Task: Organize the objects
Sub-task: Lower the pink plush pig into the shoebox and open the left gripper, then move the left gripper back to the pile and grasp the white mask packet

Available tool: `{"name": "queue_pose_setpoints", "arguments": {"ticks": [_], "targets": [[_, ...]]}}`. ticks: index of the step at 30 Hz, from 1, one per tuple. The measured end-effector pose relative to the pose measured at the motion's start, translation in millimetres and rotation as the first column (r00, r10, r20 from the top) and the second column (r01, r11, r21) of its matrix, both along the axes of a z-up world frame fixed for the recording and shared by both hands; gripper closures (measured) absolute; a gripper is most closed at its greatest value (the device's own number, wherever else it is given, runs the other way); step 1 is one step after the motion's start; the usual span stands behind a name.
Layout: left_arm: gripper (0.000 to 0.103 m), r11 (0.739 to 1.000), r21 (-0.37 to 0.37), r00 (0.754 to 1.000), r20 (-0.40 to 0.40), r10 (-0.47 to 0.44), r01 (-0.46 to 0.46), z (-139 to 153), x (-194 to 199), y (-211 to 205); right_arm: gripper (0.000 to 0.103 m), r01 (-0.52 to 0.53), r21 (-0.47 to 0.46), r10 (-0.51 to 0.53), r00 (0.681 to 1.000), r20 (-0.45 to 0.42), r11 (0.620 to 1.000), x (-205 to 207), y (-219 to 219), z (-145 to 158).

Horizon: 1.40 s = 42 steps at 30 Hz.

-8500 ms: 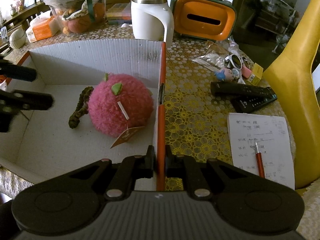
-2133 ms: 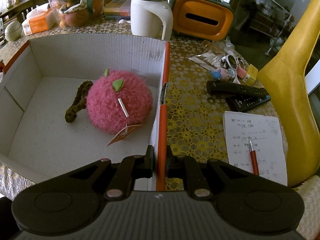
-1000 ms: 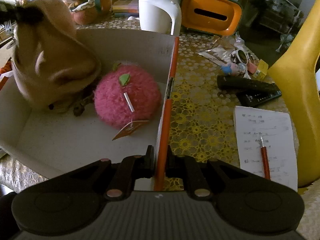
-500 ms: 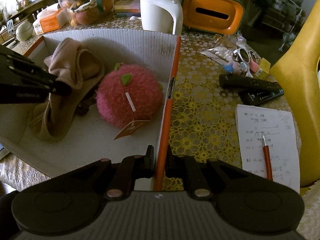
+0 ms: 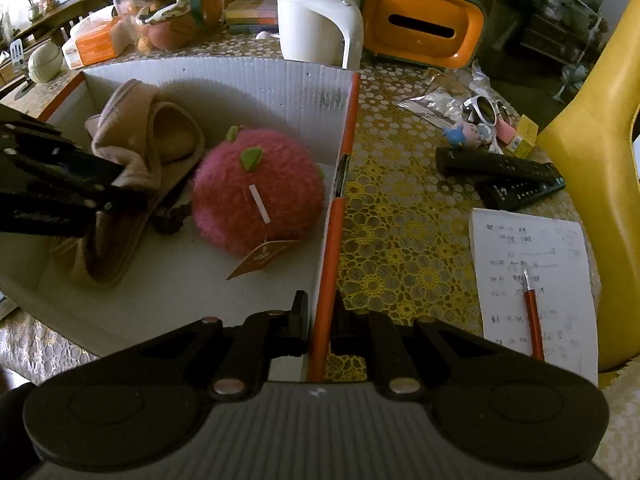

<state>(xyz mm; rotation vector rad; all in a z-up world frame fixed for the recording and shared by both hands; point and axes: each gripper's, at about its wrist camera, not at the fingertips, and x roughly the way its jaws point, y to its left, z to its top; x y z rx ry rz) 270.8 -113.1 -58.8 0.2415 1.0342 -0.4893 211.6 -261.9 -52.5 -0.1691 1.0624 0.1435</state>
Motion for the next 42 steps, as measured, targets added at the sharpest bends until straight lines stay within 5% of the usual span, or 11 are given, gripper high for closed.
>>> {"name": "queue_pose_setpoints", "arguments": {"ticks": [8, 27, 33, 36, 42], "targets": [[0.039, 0.999, -0.038, 0.999, 0.046, 0.000, 0.002, 19, -19, 8, 0.093, 0.008, -0.009, -0.008, 1.000, 0.002, 1.000, 1, 1, 0], [0.033, 0.981, -0.110, 0.966, 0.190, 0.177, -0.158, 73, -58, 101, 0.094, 0.039, -0.028, -0.039, 0.999, 0.017, 0.999, -3, -17, 0], [0.017, 0.948, -0.118, 0.920, 0.232, 0.315, -0.295, 86, -63, 160, 0.094, 0.044, -0.027, -0.043, 0.999, 0.014, 0.999, -4, -21, 0], [0.004, 0.910, -0.130, 0.878, 0.240, 0.415, -0.394, 91, -61, 196, 0.094, 0.045, -0.027, -0.044, 0.999, 0.014, 0.999, -4, -21, 0], [0.002, 0.831, -0.132, 0.801, 0.220, 0.556, -0.540, 89, -56, 256, 0.094, 0.047, -0.029, -0.047, 0.999, 0.012, 0.998, -4, -21, 1]]}}
